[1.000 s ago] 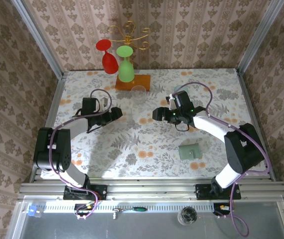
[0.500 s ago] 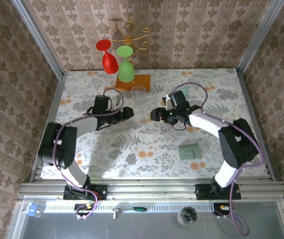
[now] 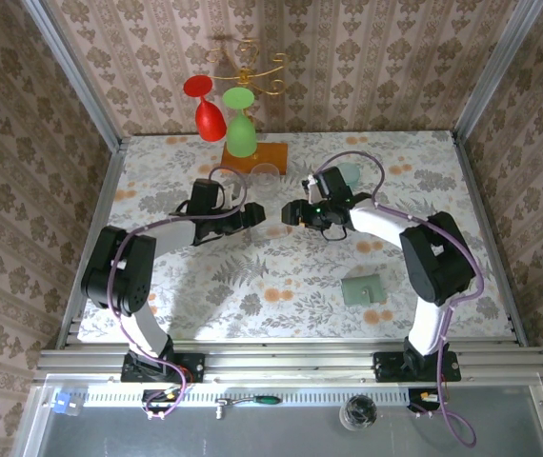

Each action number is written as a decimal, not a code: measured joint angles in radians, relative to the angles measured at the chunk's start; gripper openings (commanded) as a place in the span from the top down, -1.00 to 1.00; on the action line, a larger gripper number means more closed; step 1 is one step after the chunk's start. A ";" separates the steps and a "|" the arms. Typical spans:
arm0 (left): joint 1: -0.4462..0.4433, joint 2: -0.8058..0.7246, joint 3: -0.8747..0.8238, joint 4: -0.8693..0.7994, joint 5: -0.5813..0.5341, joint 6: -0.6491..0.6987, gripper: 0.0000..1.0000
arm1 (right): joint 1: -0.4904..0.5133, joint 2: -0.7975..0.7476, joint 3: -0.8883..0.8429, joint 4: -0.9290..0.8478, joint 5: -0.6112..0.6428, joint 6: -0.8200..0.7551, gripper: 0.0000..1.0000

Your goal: Take the credit cards out of the card holder

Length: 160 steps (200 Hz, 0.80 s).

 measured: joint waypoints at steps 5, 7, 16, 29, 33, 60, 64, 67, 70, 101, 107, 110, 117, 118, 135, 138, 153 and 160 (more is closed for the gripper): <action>-0.001 0.000 0.000 0.003 0.000 -0.001 -0.62 | 0.000 0.011 0.008 0.004 -0.002 0.000 -0.26; -0.002 0.001 0.001 0.004 0.000 -0.002 -0.62 | 0.000 0.015 0.011 0.006 -0.002 0.000 -0.26; -0.004 0.003 0.003 0.006 0.000 -0.005 -0.62 | 0.000 0.033 0.021 0.014 -0.005 -0.003 -0.25; -0.008 0.006 0.005 0.012 0.000 -0.011 -0.62 | 0.000 0.051 0.032 0.018 -0.008 -0.004 -0.23; -0.009 0.008 0.005 0.015 0.000 -0.011 -0.62 | 0.000 0.056 0.034 0.018 -0.008 -0.004 -0.22; -0.014 0.033 0.021 0.029 0.001 -0.021 -0.62 | 0.000 0.101 0.056 0.040 -0.021 -0.004 -0.18; -0.015 0.038 0.024 0.031 0.001 -0.022 -0.62 | 0.000 0.106 0.057 0.044 -0.024 -0.004 -0.17; -0.016 0.041 0.026 0.032 0.002 -0.022 -0.62 | 0.000 0.110 0.058 0.047 -0.026 -0.004 -0.16; -0.017 0.045 0.029 0.033 0.002 -0.022 -0.62 | 0.000 0.113 0.058 0.049 -0.027 -0.004 -0.15; -0.026 0.074 0.050 0.034 0.004 -0.022 -0.61 | -0.002 0.131 0.058 0.059 -0.035 -0.005 -0.10; -0.027 0.080 0.055 0.034 0.004 -0.022 -0.61 | -0.003 0.131 0.058 0.059 -0.035 -0.005 -0.09; -0.027 0.082 0.058 0.034 0.004 -0.022 -0.61 | -0.003 0.131 0.058 0.059 -0.034 -0.006 -0.09; -0.027 0.088 0.067 0.032 0.004 -0.022 -0.61 | -0.004 0.131 0.058 0.058 -0.034 -0.008 -0.09; -0.027 0.088 0.068 0.032 0.004 -0.022 -0.61 | -0.004 0.131 0.058 0.058 -0.034 -0.008 -0.09; -0.029 0.108 0.095 0.031 0.000 -0.023 -0.61 | -0.008 0.131 0.058 0.058 -0.029 -0.015 -0.09; -0.030 0.111 0.100 0.031 0.000 -0.023 -0.61 | -0.008 0.131 0.057 0.058 -0.028 -0.015 -0.09; -0.034 0.128 0.120 0.031 -0.001 -0.023 -0.61 | -0.014 0.129 0.053 0.058 -0.016 -0.021 -0.09; -0.037 0.135 0.129 0.031 0.002 -0.026 -0.61 | -0.017 0.125 0.048 0.058 -0.011 -0.022 -0.08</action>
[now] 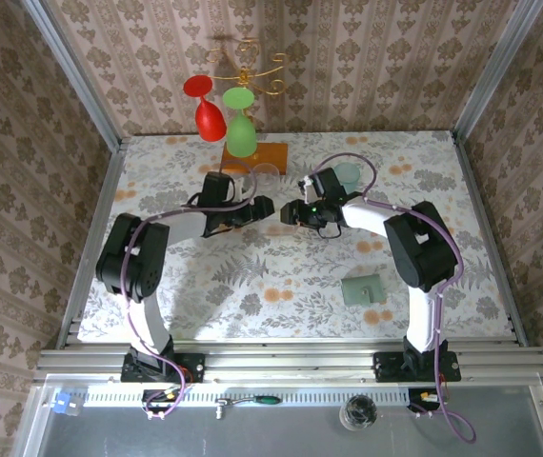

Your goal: Take the credit cards out of the card holder

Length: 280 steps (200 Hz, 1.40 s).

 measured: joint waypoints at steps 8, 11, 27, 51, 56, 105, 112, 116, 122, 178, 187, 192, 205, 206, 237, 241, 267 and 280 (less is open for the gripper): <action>-0.004 0.009 0.011 0.000 0.005 -0.004 -0.61 | -0.005 -0.007 -0.009 0.000 0.003 0.000 -0.08; -0.005 0.013 0.016 0.000 0.007 -0.005 -0.61 | -0.006 -0.011 -0.013 0.000 0.004 0.000 -0.08; -0.020 0.027 0.039 0.000 0.014 -0.014 -0.61 | -0.020 -0.030 -0.033 -0.002 0.007 0.000 -0.09; -0.050 0.041 0.059 0.011 0.027 -0.026 -0.61 | -0.048 -0.057 -0.055 -0.020 0.020 0.000 -0.08; -0.054 0.043 0.060 0.014 0.030 -0.027 -0.61 | -0.055 -0.061 -0.055 -0.023 0.023 0.000 -0.08; -0.071 0.084 0.068 0.053 0.056 -0.067 -0.60 | -0.087 -0.071 -0.064 -0.024 0.029 -0.004 -0.08; -0.074 0.087 0.068 0.059 0.058 -0.071 -0.60 | -0.090 -0.073 -0.065 -0.025 0.029 -0.004 -0.08; -0.074 0.088 0.068 0.062 0.059 -0.072 -0.60 | -0.092 -0.074 -0.066 -0.025 0.029 -0.004 -0.08; -0.076 0.089 0.068 0.065 0.059 -0.075 -0.60 | -0.094 -0.076 -0.066 -0.026 0.029 -0.005 -0.08; -0.084 0.098 0.075 0.089 0.067 -0.099 -0.60 | -0.103 -0.093 -0.075 -0.038 0.034 -0.025 -0.08; -0.085 0.104 0.082 0.092 0.067 -0.101 -0.60 | -0.103 -0.099 -0.078 -0.045 0.035 -0.028 -0.08; -0.086 0.109 0.087 0.094 0.067 -0.101 -0.60 | -0.103 -0.101 -0.079 -0.046 0.036 -0.030 -0.08; -0.087 0.120 0.098 0.100 0.067 -0.102 -0.60 | -0.105 -0.109 -0.084 -0.051 0.040 -0.032 -0.08; -0.087 0.121 0.099 0.101 0.067 -0.102 -0.60 | -0.105 -0.109 -0.085 -0.052 0.041 -0.032 -0.08; -0.088 0.138 0.116 0.113 0.071 -0.105 -0.60 | -0.109 -0.114 -0.090 -0.053 0.045 -0.034 -0.09; -0.088 0.140 0.118 0.114 0.072 -0.106 -0.60 | -0.110 -0.114 -0.090 -0.053 0.045 -0.034 -0.09; -0.089 0.142 0.119 0.117 0.075 -0.109 -0.60 | -0.113 -0.114 -0.090 -0.053 0.046 -0.034 -0.09; -0.089 0.142 0.119 0.117 0.078 -0.109 -0.60 | -0.115 -0.114 -0.090 -0.053 0.046 -0.034 -0.09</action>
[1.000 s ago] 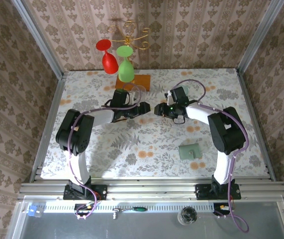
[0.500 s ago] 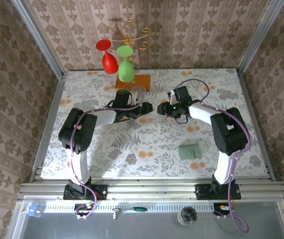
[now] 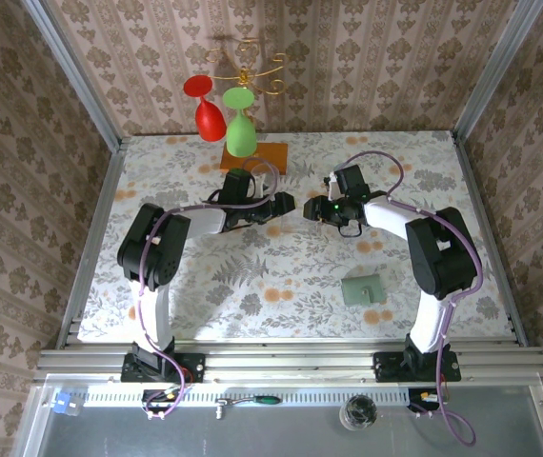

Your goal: Take the credit cards out of the card holder

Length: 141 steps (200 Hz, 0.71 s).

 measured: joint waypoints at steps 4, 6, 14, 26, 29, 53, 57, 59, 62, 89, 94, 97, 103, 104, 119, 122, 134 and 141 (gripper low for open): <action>0.000 0.000 0.000 0.000 0.000 0.000 -0.60 | 0.000 0.000 0.000 0.000 0.000 0.000 -0.09; 0.000 0.000 0.000 0.000 0.000 0.000 -0.60 | 0.000 0.000 0.000 0.000 0.000 0.000 -0.09; 0.000 0.000 0.000 0.000 0.001 0.000 -0.60 | 0.000 0.000 0.000 0.000 0.000 0.000 -0.09; 0.000 0.000 0.000 0.000 0.003 -0.001 -0.60 | 0.000 0.000 0.000 0.000 0.000 0.000 -0.09; 0.000 0.000 0.000 0.000 0.003 -0.002 -0.60 | 0.000 0.000 0.000 0.000 0.000 0.000 -0.09; 0.000 0.000 0.000 0.000 0.003 -0.005 -0.60 | -0.002 0.000 0.000 0.000 0.000 0.000 -0.09; 0.000 0.000 0.000 0.001 0.003 -0.006 -0.60 | -0.002 0.000 0.000 0.000 0.000 0.000 -0.09; 0.000 0.000 0.000 0.000 0.003 -0.006 -0.60 | -0.002 0.000 0.000 0.000 -0.001 0.000 -0.09; 0.000 0.000 0.000 0.000 0.003 -0.007 -0.60 | -0.002 0.000 0.000 0.000 -0.001 0.000 -0.09; 0.000 0.000 0.000 0.001 0.003 -0.007 -0.60 | -0.002 0.000 0.000 0.000 -0.001 0.000 -0.09; 0.000 0.000 0.000 0.001 0.003 -0.007 -0.60 | -0.002 0.000 0.000 0.000 -0.001 0.000 -0.09; 0.000 0.000 0.000 0.001 0.003 -0.007 -0.60 | -0.002 0.000 0.000 0.000 -0.001 0.000 -0.09; 0.000 0.000 0.000 0.001 0.003 -0.007 -0.60 | -0.002 0.000 0.000 0.000 -0.001 0.000 -0.09; 0.000 0.000 0.000 0.001 0.003 -0.007 -0.60 | -0.002 0.000 0.000 0.000 -0.001 0.000 -0.09; 0.000 0.000 0.000 0.001 0.003 -0.007 -0.60 | -0.002 0.000 0.000 0.000 -0.001 0.000 -0.09; 0.000 0.000 0.000 0.001 0.003 -0.007 -0.60 | -0.002 0.000 0.000 0.000 -0.001 0.000 -0.09; 0.000 0.000 0.000 0.001 0.003 -0.008 -0.59 | -0.002 0.000 0.001 0.000 -0.001 0.000 -0.09; 0.000 0.000 0.000 0.001 0.003 -0.009 -0.59 | -0.002 0.000 0.001 0.000 -0.001 0.000 -0.09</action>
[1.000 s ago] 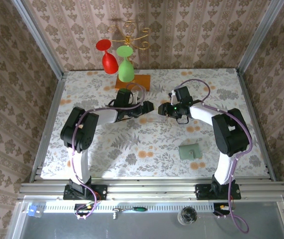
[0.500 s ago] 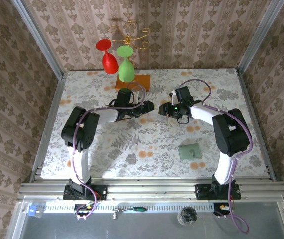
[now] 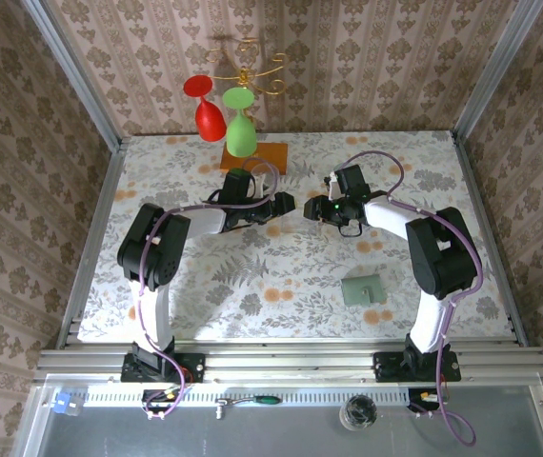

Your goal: Take the credit cards out of the card holder

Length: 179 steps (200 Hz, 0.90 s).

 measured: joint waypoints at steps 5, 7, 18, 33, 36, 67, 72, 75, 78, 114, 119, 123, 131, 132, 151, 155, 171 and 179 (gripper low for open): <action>0.000 0.000 0.000 0.000 0.000 -0.002 -0.59 | 0.000 0.000 0.000 0.000 0.000 0.000 -0.09; 0.000 0.000 -0.001 0.001 0.000 -0.002 -0.59 | 0.000 0.000 0.000 0.000 0.000 0.000 -0.09; 0.000 0.000 -0.002 0.004 0.000 -0.002 -0.59 | 0.000 0.000 0.000 0.000 0.000 0.000 -0.09; 0.000 0.000 -0.003 0.006 0.000 -0.002 -0.59 | 0.000 0.000 0.003 0.000 0.000 0.000 -0.09; 0.000 0.000 -0.003 0.007 0.000 -0.002 -0.59 | -0.001 0.000 0.003 0.000 0.000 0.000 -0.09; 0.000 0.000 -0.012 0.013 0.000 -0.005 -0.54 | -0.003 0.000 0.010 0.000 0.000 0.000 -0.09; 0.000 0.000 -0.014 0.014 0.000 -0.005 -0.54 | -0.003 0.000 0.010 0.000 0.000 0.000 -0.09; 0.000 0.000 -0.014 0.014 0.000 -0.005 -0.54 | -0.003 0.000 0.011 0.000 0.000 0.000 -0.09; 0.000 0.000 -0.014 0.014 0.000 -0.006 -0.54 | -0.003 0.000 0.011 0.000 0.000 0.000 -0.09; 0.000 0.000 -0.016 0.014 0.000 -0.008 -0.46 | -0.005 0.000 0.015 -0.001 0.001 0.000 -0.09; 0.000 0.000 -0.017 0.015 0.000 -0.009 -0.46 | -0.006 0.000 0.015 -0.001 0.001 0.000 -0.09; 0.000 0.000 -0.017 0.015 0.000 -0.009 -0.46 | -0.006 0.000 0.015 0.000 0.001 0.000 -0.09; 0.000 0.000 -0.018 0.015 0.000 -0.009 -0.46 | -0.006 0.000 0.015 0.000 0.001 0.000 -0.09; 0.000 0.000 -0.018 0.015 0.000 -0.009 -0.46 | -0.006 0.000 0.015 0.000 0.001 0.000 -0.09; 0.000 0.000 -0.019 0.016 0.000 -0.010 -0.44 | -0.006 0.000 0.015 0.000 0.001 0.000 -0.09; 0.000 0.000 -0.019 0.016 0.000 -0.010 -0.43 | -0.006 0.000 0.015 0.000 0.001 0.000 -0.09; 0.001 0.000 -0.021 0.018 0.000 -0.011 -0.43 | -0.006 0.000 0.015 0.000 0.001 0.000 -0.09; 0.001 0.000 -0.023 0.019 0.000 -0.013 -0.46 | -0.006 0.000 0.015 0.000 0.001 0.000 -0.09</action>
